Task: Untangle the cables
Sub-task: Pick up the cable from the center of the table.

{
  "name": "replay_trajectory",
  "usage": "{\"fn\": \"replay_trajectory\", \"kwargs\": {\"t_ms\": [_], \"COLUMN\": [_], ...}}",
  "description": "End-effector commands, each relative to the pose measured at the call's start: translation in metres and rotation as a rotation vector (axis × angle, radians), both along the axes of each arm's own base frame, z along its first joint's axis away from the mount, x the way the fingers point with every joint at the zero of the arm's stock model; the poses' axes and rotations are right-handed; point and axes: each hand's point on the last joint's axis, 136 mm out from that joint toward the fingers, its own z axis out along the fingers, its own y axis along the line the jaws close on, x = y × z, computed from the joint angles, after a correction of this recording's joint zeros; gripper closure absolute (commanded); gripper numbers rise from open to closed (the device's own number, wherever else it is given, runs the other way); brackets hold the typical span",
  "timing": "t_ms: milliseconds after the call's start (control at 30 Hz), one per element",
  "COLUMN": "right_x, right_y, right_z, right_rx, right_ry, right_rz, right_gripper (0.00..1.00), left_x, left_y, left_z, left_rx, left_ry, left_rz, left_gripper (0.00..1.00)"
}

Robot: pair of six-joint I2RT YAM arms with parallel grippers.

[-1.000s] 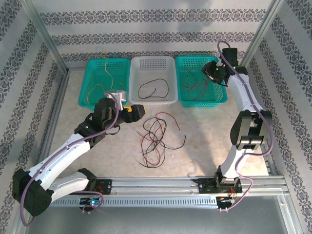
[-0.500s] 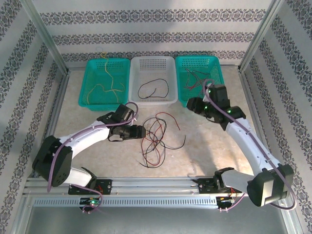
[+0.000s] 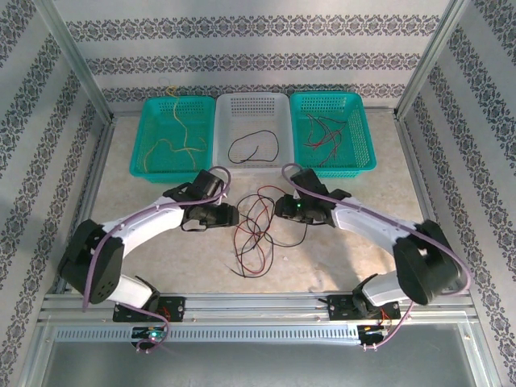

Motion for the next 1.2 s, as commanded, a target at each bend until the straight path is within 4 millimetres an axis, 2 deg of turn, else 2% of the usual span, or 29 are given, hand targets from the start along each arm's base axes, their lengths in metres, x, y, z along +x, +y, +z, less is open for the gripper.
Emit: {"fn": "replay_trajectory", "kwargs": {"t_ms": [0, 200, 333, 367, 467, 500, 567, 667, 767, 933, 1167], "right_x": [0.029, 0.045, 0.051, 0.053, 0.056, 0.055, 0.056, 0.054, 0.048, 0.03, 0.01], "right_y": [0.013, 0.022, 0.026, 0.028, 0.029, 0.03, 0.03, 0.031, 0.03, 0.03, 0.031], "right_z": [0.003, -0.027, -0.038, -0.04, -0.039, -0.036, -0.027, -0.004, 0.024, 0.082, 0.161], "right_rx": [-0.009, -0.087, -0.108, -0.112, -0.129, -0.134, -0.141, -0.147, -0.142, -0.076, 0.002], "right_ry": [-0.06, -0.009, 0.001, -0.001, -0.004, -0.01, -0.034, -0.091, -0.152, -0.273, -0.44], "right_rz": [-0.011, 0.038, 0.068, 0.079, 0.108, 0.118, 0.132, 0.151, 0.163, 0.178, 0.214], "right_gripper": [0.65, 0.69, 0.7, 0.73, 0.95, 0.99, 1.0, 1.0, 1.0, 1.0, 1.0], "left_x": [0.014, 0.019, 0.022, 0.022, 0.024, 0.024, 0.025, 0.027, 0.032, 0.043, 0.056], "left_y": [0.008, 0.012, 0.012, 0.013, 0.011, 0.01, 0.008, 0.003, -0.005, -0.023, -0.048], "left_z": [0.026, 0.054, 0.068, 0.07, 0.077, 0.081, 0.086, 0.095, 0.105, 0.121, 0.151], "left_rx": [-0.015, -0.062, -0.088, -0.094, -0.115, -0.125, -0.145, -0.184, -0.236, -0.347, -0.48], "left_ry": [-0.11, -0.206, -0.256, -0.265, -0.29, -0.302, -0.323, -0.354, -0.394, -0.434, -0.487], "left_rz": [0.05, 0.074, 0.084, 0.086, 0.085, 0.083, 0.08, 0.066, 0.051, 0.033, -0.023], "left_gripper": [0.57, 0.62, 0.63, 0.64, 0.65, 0.65, 0.64, 0.6, 0.52, 0.41, 0.33]}}
